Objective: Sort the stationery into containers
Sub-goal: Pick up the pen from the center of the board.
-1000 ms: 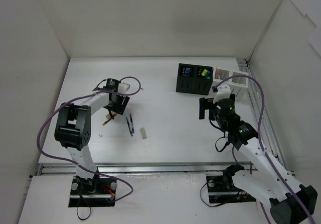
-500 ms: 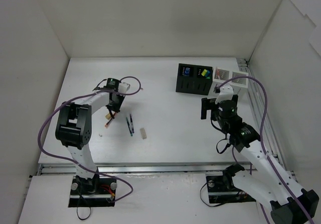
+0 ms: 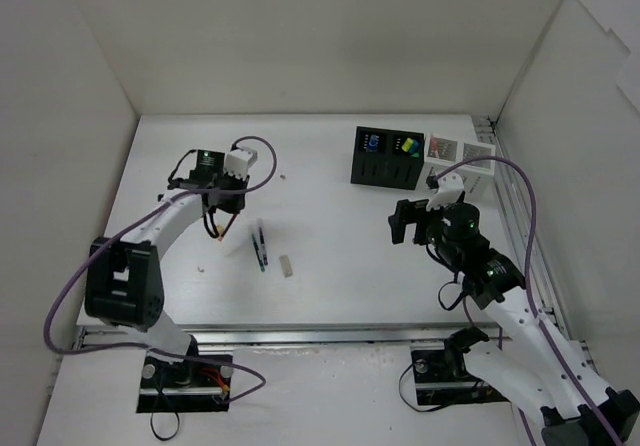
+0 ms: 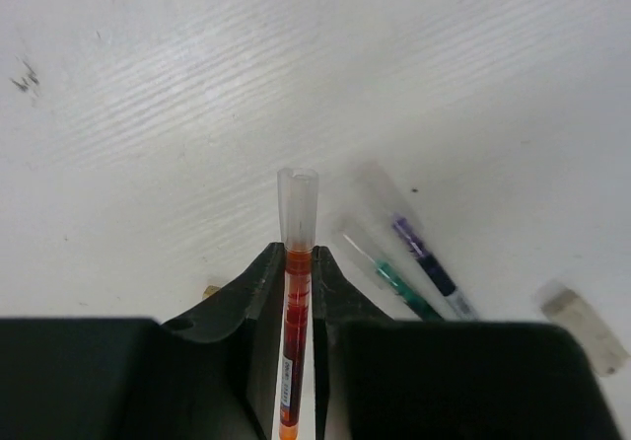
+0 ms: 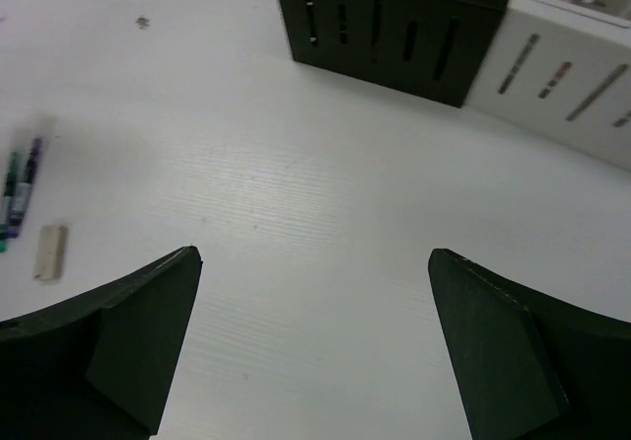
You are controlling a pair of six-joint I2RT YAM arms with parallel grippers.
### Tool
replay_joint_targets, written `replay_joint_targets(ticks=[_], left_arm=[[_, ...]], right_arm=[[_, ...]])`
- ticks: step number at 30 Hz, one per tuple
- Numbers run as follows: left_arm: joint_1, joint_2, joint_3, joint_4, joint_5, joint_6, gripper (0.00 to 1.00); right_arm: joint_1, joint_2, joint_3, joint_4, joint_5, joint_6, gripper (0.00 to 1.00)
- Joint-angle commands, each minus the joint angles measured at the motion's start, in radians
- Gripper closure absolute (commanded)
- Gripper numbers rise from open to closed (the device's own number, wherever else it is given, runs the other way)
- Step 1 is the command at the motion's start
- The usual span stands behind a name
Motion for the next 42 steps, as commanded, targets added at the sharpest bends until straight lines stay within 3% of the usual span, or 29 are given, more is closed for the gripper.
replay_joint_targets(ticks=[1,6,10,15,24,27,28,33,42], left_arm=[[0.003,-0.219,-0.032,0.107,0.159,-0.004,1.0],[0.003,-0.432,-0.159,0.214,0.353,-0.036,1.0],[-0.018,-0.503,-0.221,0.358,0.535,-0.098,1.0],[-0.085,-0.537,-0.239,0.4,0.53,-0.165,1.0],[-0.171,-0.509,-0.185,0.415,0.462,-0.289,0.99],[-0.205,-0.494,-0.178,0.408,0.419,-0.3,1.0],[-0.205,-0.488,-0.175,0.402,0.428,-0.306,1.0],[-0.225,-0.45,-0.139,0.383,0.422,-0.32,1.0],[-0.234,-0.463,-0.147,0.395,0.404,-0.316,1.0]], right_arm=[[0.008,0.031,0.016,0.188,-0.184,0.081,0.02],[0.022,0.074,-0.087,0.573,-0.377,0.214,0.02],[0.057,0.158,-0.082,0.737,-0.414,0.332,0.02],[0.158,0.287,-0.033,0.848,-0.352,0.412,0.04],[0.311,0.47,0.073,0.893,-0.137,0.443,0.11],[0.347,0.499,0.092,0.896,-0.022,0.438,0.2],[0.351,0.508,0.102,0.896,-0.01,0.435,0.27],[0.385,0.579,0.145,0.894,0.07,0.442,0.34],[0.405,0.664,0.198,0.894,0.081,0.457,0.55]])
